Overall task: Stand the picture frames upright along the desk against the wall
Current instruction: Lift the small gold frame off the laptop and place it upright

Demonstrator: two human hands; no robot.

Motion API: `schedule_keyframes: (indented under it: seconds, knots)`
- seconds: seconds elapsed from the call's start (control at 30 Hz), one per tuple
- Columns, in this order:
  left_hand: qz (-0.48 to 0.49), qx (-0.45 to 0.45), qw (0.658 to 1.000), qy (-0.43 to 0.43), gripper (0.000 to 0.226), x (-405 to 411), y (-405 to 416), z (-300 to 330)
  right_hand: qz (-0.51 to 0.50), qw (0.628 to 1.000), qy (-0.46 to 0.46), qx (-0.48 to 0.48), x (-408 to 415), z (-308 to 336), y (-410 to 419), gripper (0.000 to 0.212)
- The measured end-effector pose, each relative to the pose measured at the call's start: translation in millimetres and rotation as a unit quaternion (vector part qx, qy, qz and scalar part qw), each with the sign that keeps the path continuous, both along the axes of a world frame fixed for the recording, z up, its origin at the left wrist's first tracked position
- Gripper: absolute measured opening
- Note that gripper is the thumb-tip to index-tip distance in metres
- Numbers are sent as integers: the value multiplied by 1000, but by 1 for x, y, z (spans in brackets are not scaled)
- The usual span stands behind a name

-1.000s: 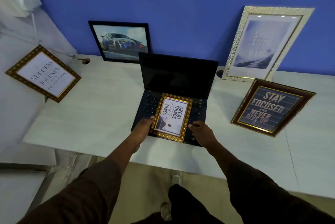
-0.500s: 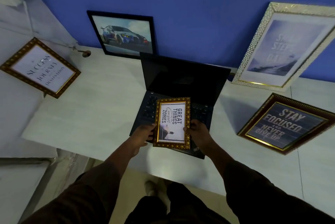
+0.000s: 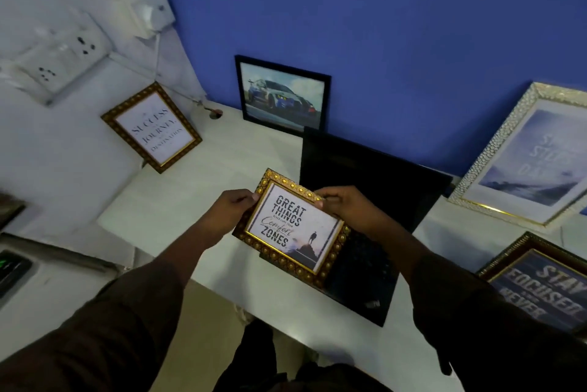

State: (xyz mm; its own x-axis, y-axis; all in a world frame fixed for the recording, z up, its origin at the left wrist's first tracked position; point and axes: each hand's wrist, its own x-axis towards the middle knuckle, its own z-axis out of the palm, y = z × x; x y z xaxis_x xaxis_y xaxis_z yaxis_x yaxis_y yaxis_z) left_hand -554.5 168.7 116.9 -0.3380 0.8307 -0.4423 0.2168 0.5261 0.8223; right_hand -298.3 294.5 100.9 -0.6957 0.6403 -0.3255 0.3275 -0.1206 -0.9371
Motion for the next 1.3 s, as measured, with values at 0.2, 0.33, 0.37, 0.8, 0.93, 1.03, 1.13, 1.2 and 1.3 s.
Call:
schedule_keyframes:
  seconds: [0.2, 0.33, 0.37, 0.8, 0.93, 1.03, 1.13, 1.2, 1.3]
  knots:
    - [168, 70, 982, -42, 35, -38, -13, 19, -164, 974, 112, -110, -64, 23, 14, 26]
    - [227, 100, 963, -107, 39, -58, -17, 30, -195, 951, 130, -201, -108, 29, 9, 29]
    - [238, 93, 957, -140, 44, -64, -17, 30, -205, 949, 126, -205, -119, 30, 7, 29]
    - [202, 6, 851, -485, 96, -160, -16, 3, -136, 987, 43, -69, -221, 38, 32, 30]
    - [208, 11, 858, -470, 91, -185, 7, -9, -109, 994, 12, -24, -245, 28, 43, 35]
    - [280, 9, 886, -370, 70, -200, 35, -24, -107, 993, -13, -55, -266, 12, 49, 47]
    - [361, -32, 896, -256, 51, -212, 64, -42, -132, 985, -29, -104, -287, -2, 57, 44]
    - [377, -34, 897, -229, 48, -218, 78, -50, -163, 974, -40, -149, -296, -11, 64, 50]
    - [354, -39, 905, -234, 49, -238, 101, -66, -225, 954, -47, -194, -315, -26, 82, 55]
